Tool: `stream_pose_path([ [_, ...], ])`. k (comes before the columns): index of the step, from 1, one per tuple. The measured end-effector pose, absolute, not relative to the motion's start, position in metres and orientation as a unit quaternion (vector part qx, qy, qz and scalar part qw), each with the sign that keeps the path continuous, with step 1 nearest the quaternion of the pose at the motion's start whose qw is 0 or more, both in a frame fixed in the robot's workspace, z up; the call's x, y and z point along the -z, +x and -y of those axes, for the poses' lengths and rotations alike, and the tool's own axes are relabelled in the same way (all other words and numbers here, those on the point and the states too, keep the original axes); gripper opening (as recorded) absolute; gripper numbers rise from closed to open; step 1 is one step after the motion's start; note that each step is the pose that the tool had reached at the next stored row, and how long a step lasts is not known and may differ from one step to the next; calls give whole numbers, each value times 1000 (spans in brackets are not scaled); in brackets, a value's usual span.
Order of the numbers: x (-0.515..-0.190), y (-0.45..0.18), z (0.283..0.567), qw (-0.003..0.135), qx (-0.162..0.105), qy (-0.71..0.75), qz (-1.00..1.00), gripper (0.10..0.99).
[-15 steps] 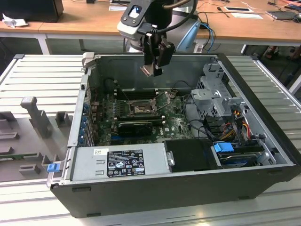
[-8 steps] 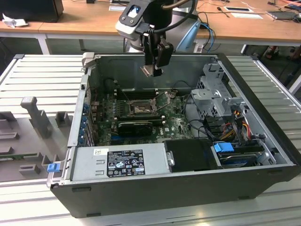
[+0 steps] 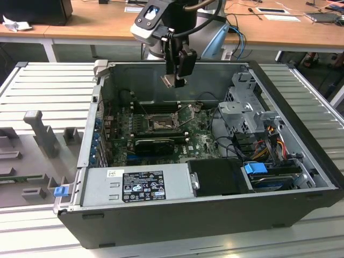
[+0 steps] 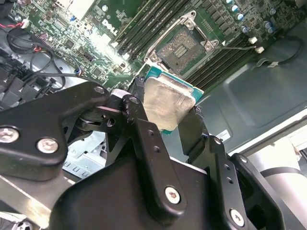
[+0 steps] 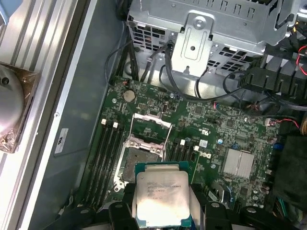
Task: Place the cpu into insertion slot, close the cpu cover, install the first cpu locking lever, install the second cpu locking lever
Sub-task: 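Place the cpu into insertion slot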
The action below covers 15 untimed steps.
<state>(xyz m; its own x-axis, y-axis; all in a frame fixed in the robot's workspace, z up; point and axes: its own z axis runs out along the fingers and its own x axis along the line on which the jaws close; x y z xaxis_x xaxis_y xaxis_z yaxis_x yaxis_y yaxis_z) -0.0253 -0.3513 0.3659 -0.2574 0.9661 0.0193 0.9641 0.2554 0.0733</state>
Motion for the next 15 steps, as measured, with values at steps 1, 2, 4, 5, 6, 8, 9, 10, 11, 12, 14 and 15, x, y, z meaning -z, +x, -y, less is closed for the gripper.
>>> stream_pose_path([
  [1,-366,-25,351,15,-35,611,-791,529],
  [2,-366,-25,351,15,-35,613,-789,529],
  [4,-366,-25,351,15,-35,617,-786,529],
  [5,-366,-25,351,15,-35,617,-786,529],
  [6,-366,-25,351,15,-35,619,-785,529],
  [8,-366,-25,351,15,-35,621,-783,529],
  [9,-366,-25,351,15,-35,624,-780,529],
  [10,-366,-25,351,15,-35,627,-778,529],
  [11,-366,-25,351,16,-35,632,-774,529],
  [12,-365,-25,351,16,-34,637,-770,529],
  [14,-365,-25,351,16,-34,645,-763,529],
  [15,-364,-25,351,17,-34,651,-758,529],
])
